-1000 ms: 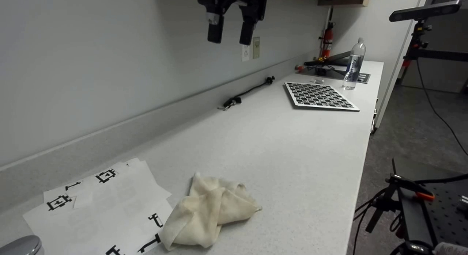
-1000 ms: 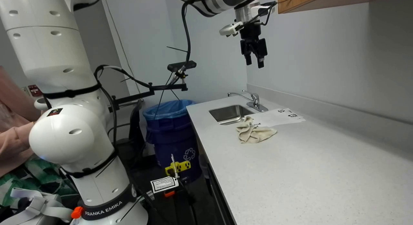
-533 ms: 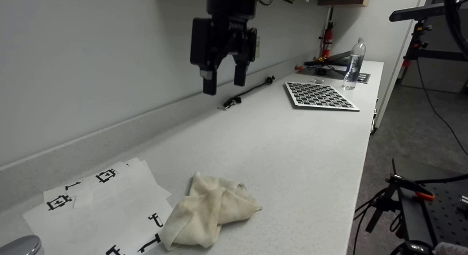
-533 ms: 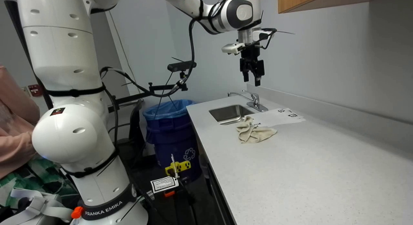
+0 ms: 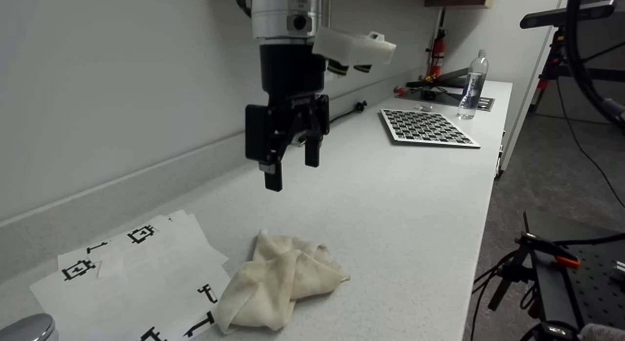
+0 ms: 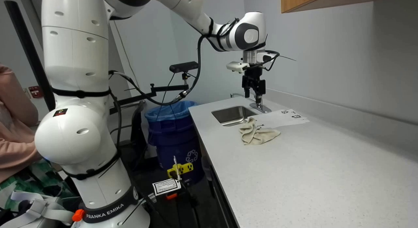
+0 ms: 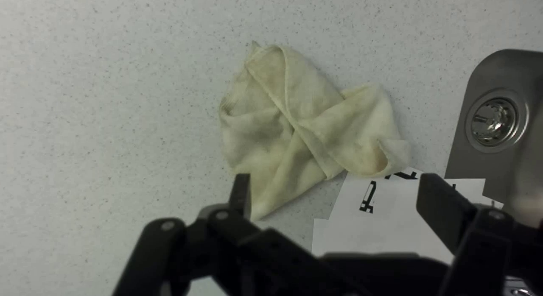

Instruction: Use the towel to wipe the counter

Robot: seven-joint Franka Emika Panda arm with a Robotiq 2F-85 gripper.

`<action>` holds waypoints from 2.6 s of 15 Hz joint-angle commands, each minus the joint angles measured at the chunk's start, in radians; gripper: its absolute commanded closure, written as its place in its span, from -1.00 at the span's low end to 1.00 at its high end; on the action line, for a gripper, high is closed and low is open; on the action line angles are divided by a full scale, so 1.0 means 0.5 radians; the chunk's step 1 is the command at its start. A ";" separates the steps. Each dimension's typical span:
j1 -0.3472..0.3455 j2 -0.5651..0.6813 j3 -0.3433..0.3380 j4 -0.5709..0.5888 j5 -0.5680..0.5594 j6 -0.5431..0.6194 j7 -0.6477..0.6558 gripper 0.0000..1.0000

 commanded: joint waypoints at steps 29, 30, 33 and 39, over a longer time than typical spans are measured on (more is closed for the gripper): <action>0.231 0.734 -0.124 0.248 -0.091 0.361 0.048 -1.00; 0.241 0.757 -0.137 0.267 -0.104 0.368 0.050 -1.00; 0.256 0.802 -0.158 0.310 -0.123 0.378 0.054 -0.42; 0.260 0.829 -0.158 0.339 -0.097 0.383 0.073 0.38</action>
